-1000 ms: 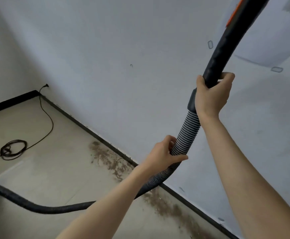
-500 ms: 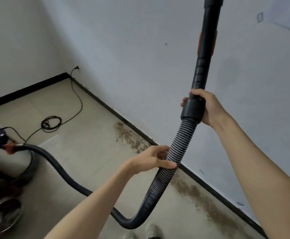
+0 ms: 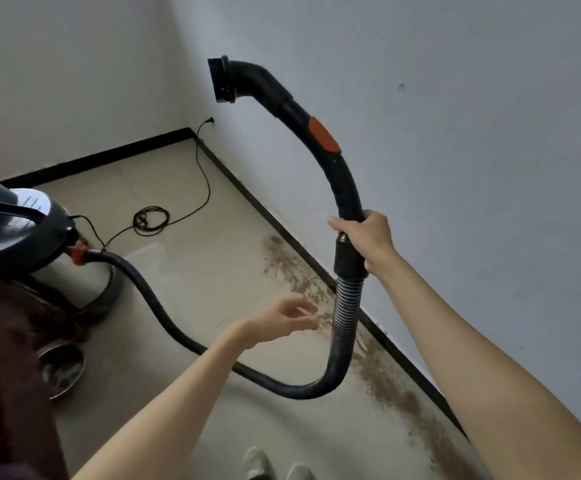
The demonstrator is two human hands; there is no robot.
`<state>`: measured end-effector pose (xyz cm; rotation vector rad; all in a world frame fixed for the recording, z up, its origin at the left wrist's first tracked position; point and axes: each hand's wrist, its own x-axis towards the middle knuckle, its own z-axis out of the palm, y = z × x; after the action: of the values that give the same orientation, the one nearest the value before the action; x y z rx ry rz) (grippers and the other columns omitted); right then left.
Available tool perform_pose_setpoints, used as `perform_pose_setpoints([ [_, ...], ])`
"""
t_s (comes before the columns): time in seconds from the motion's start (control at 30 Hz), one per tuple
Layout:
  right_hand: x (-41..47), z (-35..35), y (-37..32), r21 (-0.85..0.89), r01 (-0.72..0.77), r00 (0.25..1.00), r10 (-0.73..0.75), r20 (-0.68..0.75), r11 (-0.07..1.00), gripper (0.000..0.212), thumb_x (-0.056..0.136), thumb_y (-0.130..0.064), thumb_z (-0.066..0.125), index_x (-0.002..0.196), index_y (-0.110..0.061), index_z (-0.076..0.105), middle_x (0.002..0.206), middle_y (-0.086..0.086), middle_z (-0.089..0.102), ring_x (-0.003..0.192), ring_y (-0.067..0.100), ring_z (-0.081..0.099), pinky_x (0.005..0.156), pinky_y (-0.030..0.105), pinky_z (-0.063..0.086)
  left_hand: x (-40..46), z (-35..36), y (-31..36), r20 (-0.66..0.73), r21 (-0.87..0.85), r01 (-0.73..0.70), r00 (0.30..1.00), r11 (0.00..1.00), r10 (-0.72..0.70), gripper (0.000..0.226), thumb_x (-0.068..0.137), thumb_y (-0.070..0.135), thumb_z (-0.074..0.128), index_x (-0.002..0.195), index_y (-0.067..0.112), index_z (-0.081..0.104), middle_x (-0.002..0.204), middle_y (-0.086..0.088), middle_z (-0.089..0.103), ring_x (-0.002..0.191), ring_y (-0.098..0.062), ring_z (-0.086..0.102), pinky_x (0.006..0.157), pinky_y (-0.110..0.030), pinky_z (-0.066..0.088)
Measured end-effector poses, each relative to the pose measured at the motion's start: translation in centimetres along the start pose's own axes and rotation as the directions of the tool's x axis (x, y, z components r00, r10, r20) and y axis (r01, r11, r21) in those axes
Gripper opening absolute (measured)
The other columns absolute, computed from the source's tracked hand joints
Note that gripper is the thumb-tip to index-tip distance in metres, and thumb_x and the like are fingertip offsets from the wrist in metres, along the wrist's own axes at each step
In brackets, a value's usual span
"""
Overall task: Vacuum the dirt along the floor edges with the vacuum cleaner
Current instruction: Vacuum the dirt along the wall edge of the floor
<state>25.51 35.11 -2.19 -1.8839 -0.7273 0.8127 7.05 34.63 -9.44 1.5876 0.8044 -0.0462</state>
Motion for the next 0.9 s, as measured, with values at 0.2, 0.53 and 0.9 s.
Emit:
perform_pose_setpoints([
  [0.2, 1.2, 5.2, 0.9, 0.036, -0.098, 0.995, 0.098, 0.002, 0.995, 0.028, 0.081, -0.023, 0.078, 0.096, -0.006, 0.061, 0.084, 0.004, 0.061, 0.076, 0.020, 0.060, 0.058, 0.026, 0.048, 2.0, -7.1, 2.8, -0.587, -0.281, -0.283, 0.806, 0.917, 0.069, 0.039, 0.100, 0.033, 0.043, 0.133, 0.012, 0.045, 0.111, 0.002, 0.061, 0.102, -0.013, 0.061, 0.089, -0.033, 0.052],
  [0.53, 5.9, 19.4, -3.7, -0.077, 0.127, 0.961, -0.103, 0.257, 0.989, 0.019, 0.090, -0.021, 0.068, 0.080, -0.019, 0.052, 0.071, -0.003, 0.061, 0.059, 0.007, 0.060, 0.057, 0.021, 0.047, 9.0, -23.7, 5.8, -0.667, -0.514, -0.323, 0.733, 0.795, -0.133, 0.035, 0.099, 0.037, 0.042, 0.119, 0.008, 0.036, 0.097, -0.009, 0.056, 0.085, -0.022, 0.061, 0.079, -0.037, 0.053],
  [0.9, 11.9, 26.3, -2.7, 0.143, -0.184, 0.811, 0.068, 0.581, 0.972, 0.067, 0.080, -0.064, 0.061, 0.110, -0.004, 0.058, 0.094, 0.005, 0.065, 0.087, 0.019, 0.063, 0.093, 0.046, 0.051, 13.0, -35.2, 2.3, -0.465, -0.698, -0.299, 0.880, 0.650, -0.094, 0.041, 0.093, 0.052, 0.050, 0.095, 0.012, 0.043, 0.058, -0.004, 0.054, 0.049, -0.019, 0.052, 0.052, -0.029, 0.051],
])
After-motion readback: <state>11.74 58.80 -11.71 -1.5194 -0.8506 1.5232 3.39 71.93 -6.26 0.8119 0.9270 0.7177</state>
